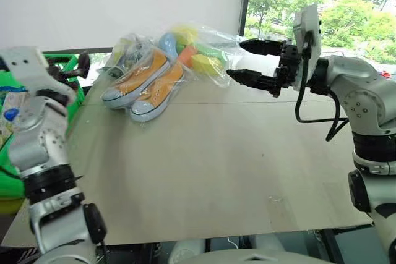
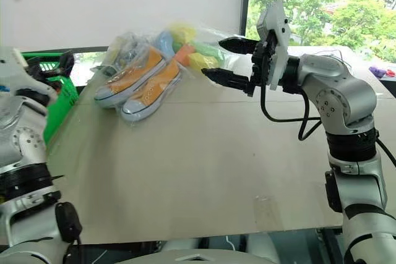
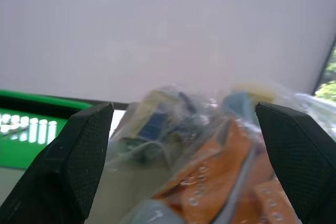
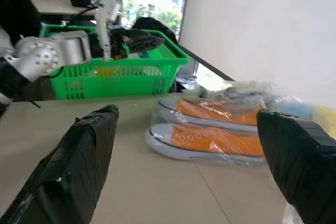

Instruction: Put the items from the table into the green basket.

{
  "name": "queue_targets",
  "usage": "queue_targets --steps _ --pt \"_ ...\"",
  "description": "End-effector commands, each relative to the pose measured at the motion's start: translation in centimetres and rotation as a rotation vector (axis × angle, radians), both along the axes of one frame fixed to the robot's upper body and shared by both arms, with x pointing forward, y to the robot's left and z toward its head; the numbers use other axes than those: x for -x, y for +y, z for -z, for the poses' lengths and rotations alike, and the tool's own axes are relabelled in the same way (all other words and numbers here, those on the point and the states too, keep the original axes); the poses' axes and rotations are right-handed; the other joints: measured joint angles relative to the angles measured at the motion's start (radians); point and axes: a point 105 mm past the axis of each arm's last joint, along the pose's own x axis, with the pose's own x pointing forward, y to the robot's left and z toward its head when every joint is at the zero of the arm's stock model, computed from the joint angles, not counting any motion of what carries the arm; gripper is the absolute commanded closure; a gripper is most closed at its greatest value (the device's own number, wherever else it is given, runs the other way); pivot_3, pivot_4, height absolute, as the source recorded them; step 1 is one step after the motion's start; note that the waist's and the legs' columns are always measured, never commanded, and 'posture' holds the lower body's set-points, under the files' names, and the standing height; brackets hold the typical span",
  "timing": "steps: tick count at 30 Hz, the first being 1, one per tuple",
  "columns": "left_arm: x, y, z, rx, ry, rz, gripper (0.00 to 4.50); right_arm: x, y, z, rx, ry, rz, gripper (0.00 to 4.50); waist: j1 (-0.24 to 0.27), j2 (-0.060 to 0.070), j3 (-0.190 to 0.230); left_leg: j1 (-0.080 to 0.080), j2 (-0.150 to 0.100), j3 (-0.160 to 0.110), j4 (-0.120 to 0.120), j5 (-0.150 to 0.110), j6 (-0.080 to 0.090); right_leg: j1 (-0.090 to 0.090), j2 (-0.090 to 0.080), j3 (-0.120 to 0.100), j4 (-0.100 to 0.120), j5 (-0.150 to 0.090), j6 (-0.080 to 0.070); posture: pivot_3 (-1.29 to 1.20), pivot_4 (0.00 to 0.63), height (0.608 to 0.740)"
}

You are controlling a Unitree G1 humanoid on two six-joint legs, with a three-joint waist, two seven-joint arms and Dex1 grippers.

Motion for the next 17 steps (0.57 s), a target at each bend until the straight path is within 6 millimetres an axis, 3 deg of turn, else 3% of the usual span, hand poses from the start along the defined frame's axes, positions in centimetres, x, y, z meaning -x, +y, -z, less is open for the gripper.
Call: queue_targets --steps 1,4,7,12,17 --pt "1.4 -9.3 -3.5 -0.035 -0.116 0.376 0.06 -1.9 -4.0 1.7 0.059 -0.003 0.258 0.0 0.0 0.0 -0.001 0.0 0.0 0.0 0.0 0.0 0.0 0.0 0.0 0.0 -0.001 0.0 0.0 0.07 0.0 0.74" --pt "3.0 -15.5 -0.6 -0.072 -0.018 0.625 0.06 -1.3 -7.3 5.1 0.15 0.065 0.379 0.0 -0.005 0.004 -0.004 0.0 -0.001 0.001 0.0 0.001 -0.001 0.002 -0.001 0.001 -0.003 0.0 0.0 0.01 0.0 0.74" --pt "4.2 -18.3 3.9 -0.076 0.136 0.77 0.06 0.2 -10.0 8.7 0.271 0.127 0.472 0.0 -0.036 0.016 -0.008 0.003 0.0 0.008 0.0 0.0 0.0 0.002 0.0 0.007 -0.003 0.0 0.0 -0.06 0.0 0.74" --pt "7.1 -18.6 8.3 -0.119 0.329 0.909 0.06 3.5 -12.7 10.9 0.303 0.204 0.56 0.0 -0.088 0.021 -0.005 0.015 0.008 0.014 -0.001 -0.003 0.005 0.01 0.01 0.012 -0.002 -0.001 -0.001 -0.12 0.0 0.74" --pt "8.2 -15.9 10.6 -0.163 0.452 0.88 0.06 4.0 -13.5 11.6 0.245 0.208 0.649 0.0 -0.13 0.027 0.001 0.038 0.012 0.02 -0.001 -0.003 0.005 0.032 0.025 0.017 -0.004 -0.007 -0.001 -0.11 0.0 0.74"
